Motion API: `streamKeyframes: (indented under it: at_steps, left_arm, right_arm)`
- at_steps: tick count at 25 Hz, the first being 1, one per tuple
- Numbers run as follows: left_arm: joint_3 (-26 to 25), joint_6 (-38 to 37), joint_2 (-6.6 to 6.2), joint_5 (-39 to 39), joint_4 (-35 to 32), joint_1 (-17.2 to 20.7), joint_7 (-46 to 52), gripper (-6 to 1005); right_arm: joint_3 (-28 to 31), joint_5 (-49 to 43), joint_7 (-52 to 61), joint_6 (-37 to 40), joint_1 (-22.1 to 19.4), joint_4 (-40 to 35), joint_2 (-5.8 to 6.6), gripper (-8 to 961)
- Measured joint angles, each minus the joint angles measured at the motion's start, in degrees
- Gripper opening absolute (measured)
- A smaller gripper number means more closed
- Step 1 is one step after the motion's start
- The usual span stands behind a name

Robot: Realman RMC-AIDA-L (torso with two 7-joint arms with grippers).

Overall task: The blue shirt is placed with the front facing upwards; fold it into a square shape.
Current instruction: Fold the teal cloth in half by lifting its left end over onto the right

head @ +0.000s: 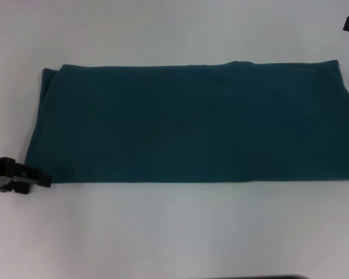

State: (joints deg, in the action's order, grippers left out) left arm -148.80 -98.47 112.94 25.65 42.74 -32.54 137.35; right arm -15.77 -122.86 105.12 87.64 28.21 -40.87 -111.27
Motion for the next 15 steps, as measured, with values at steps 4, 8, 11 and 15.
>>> streamKeyframes:
  at_steps: [4, 8, 11, 15]
  left_arm:
    - [0.0, 0.23, -0.05, -0.55, -0.03, -0.11, 0.25, 721]
    - [0.02, 0.51, -0.08, -0.93, -0.03, -0.42, 0.34, 721]
    - [0.23, 0.61, -0.09, -0.95, -0.05, -0.72, 0.36, 721]
    - [0.64, 0.66, -0.04, -0.96, -0.12, -1.26, 0.43, 721]
  right_arm:
    - [0.12, 0.21, 0.0, 0.12, -0.14, 0.0, 0.0, 930]
    - [0.13, 0.64, 0.0, 0.17, -0.23, 0.0, 0.0, 930]
    - [0.14, 0.71, 0.0, 0.17, -0.28, 0.0, 0.0, 929]
    - [0.13, 0.72, -0.01, 0.17, -0.35, 0.0, 0.0, 929]
